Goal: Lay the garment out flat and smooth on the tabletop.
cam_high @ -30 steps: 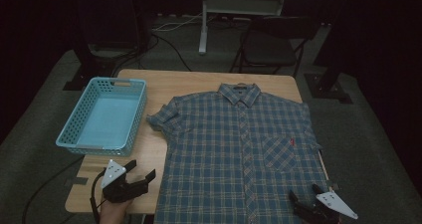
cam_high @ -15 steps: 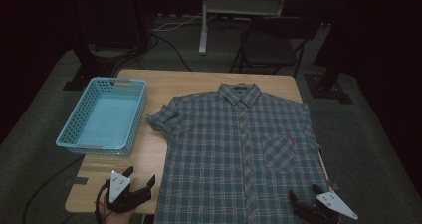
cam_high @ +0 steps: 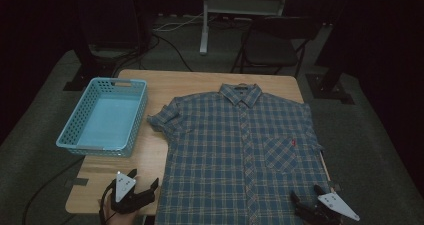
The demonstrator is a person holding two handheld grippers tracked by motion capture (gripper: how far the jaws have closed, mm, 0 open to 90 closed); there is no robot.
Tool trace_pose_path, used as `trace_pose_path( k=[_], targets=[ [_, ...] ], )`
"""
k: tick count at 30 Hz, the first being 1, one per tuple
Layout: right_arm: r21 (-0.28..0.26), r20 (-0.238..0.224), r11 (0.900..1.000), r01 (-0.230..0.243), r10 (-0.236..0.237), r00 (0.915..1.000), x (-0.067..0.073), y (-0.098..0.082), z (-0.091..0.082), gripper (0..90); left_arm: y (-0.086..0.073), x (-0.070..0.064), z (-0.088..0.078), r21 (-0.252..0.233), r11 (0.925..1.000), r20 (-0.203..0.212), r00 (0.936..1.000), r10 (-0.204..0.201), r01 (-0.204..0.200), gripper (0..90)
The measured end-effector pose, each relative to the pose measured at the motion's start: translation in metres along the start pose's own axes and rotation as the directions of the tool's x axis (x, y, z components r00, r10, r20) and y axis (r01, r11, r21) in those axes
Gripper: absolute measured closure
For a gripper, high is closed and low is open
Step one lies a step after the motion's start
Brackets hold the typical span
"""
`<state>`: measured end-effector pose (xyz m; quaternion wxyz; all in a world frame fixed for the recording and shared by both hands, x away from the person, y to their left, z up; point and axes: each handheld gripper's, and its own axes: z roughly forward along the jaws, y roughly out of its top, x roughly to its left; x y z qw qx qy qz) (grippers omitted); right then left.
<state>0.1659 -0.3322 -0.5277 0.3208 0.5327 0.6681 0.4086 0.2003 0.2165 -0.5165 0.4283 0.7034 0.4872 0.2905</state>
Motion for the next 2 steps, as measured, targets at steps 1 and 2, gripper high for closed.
trace_pose_path(
  k=[1,2],
  targets=[
    [0.000,0.000,1.000,0.000,0.000,1.0000,0.0000,0.0000,0.0000,13.0,0.0000,-0.0003,0.0003,0.002,1.0000,-0.001,1.0000,0.000,0.000,18.3],
    [0.000,0.000,1.000,0.000,0.000,1.0000,0.0000,0.0001,0.0000,13.0,0.0001,-0.0003,0.0005,0.008,1.0000,-0.004,1.0000,0.002,-0.002,18.3]
  ],
)
